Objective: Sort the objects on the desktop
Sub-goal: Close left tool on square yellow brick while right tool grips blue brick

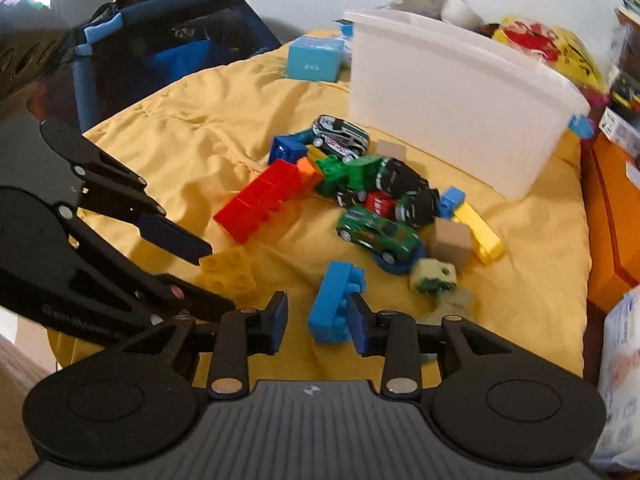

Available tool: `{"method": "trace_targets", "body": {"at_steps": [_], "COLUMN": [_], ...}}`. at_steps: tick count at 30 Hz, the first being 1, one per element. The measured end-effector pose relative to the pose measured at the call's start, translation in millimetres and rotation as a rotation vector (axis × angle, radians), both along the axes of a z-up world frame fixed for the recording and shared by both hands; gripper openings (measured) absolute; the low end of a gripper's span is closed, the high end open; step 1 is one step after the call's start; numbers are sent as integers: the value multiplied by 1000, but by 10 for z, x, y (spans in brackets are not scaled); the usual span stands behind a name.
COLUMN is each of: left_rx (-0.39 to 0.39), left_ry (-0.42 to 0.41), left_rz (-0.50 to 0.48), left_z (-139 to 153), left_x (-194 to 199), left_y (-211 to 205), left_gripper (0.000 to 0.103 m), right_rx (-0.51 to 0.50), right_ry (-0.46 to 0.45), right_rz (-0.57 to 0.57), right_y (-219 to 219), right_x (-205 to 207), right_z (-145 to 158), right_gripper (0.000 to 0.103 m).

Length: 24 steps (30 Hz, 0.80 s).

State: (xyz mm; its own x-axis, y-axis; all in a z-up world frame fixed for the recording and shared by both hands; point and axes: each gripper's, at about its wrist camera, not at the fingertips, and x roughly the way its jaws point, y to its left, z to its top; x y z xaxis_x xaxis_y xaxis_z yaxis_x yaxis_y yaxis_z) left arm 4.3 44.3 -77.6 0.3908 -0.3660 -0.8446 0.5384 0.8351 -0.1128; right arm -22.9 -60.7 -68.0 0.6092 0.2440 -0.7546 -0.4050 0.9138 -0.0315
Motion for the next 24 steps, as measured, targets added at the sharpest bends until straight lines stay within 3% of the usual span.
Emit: {"method": "trace_targets", "body": {"at_steps": [3,5,8,14,16,18,21,24], "left_rx": [-18,-11,-10,13,15,17,19,19], "left_ry": [4,3,-2,-24,-15,-8,-5,-2], "left_rz": [17,20,9,-29,-28,-24,-19,-12], "left_z": [19,18,28,32,10,-4,-16,-41], "left_x": [17,22,10,-29,-22,-12,3,21], "left_y": [42,38,10,-80,-80,-81,-75,-66], "left_gripper": [49,49,49,49,49,49,49,49], "right_rx": [112,188,191,350,382,383,289,253], "right_ry": [-10,4,73,176,191,216,207,201], "right_rz": [-61,-166,-268,-368,-355,-310,-251,-228], "right_y": [-161,-360,-521,-692,-682,-571,-367,-347], "right_x": [44,109,222,309,341,355,344,329], "right_z": [98,144,64,-123,-150,-166,-181,-229], "right_gripper": [35,36,37,36,36,37,36,29]}}
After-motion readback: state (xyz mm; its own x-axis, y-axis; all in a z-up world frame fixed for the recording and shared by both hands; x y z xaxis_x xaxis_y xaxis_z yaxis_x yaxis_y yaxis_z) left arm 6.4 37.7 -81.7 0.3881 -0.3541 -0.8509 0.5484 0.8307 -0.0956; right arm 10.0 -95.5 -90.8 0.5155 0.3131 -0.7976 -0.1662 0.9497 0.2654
